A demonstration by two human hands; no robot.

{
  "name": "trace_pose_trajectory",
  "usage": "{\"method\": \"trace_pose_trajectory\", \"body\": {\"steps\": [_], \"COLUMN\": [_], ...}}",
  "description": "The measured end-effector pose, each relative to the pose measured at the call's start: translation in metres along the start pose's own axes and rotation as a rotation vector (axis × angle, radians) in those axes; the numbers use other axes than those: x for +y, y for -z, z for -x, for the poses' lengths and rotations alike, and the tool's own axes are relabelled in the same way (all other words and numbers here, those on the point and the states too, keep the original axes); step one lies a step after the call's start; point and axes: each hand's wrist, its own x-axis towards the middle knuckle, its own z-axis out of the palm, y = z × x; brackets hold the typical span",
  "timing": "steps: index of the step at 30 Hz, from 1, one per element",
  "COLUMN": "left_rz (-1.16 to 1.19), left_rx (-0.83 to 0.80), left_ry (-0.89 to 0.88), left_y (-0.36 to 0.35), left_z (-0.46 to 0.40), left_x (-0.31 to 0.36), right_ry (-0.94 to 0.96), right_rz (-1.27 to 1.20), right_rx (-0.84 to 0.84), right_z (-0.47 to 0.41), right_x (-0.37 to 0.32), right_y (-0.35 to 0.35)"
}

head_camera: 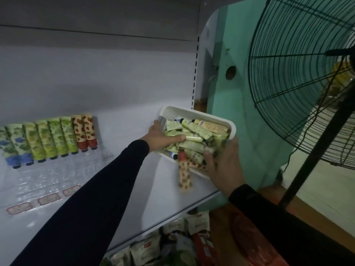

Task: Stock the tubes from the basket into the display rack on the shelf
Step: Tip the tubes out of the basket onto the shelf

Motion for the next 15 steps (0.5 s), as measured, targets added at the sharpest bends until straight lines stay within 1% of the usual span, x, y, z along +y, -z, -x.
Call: {"method": "trace_pose_trajectory", "body": {"steps": [3, 7, 11, 15], "left_rz": [-0.09, -0.074, -0.082, -0.044], "left_rx": [0.044, 0.053, 0.056, 0.01], "left_ry": [-0.024, -0.041, 0.006, 0.008], "left_y": [-0.008, -0.013, -0.01, 0.003], "left_z": [0.003, 0.0, -0.005, -0.007], "left_x": [0.001, -0.011, -0.031, -0.036], "right_ry": [-0.004, 0.031, 0.069, 0.037], "right_rz": [-0.014, 0.034, 0.051, 0.058], "right_rx": [0.02, 0.079, 0.028, -0.028], "right_z": [0.005, 0.013, 0.02, 0.019], "right_x": [-0.002, -0.007, -0.003, -0.003], "right_y": [-0.005, -0.02, -0.039, -0.036]}}
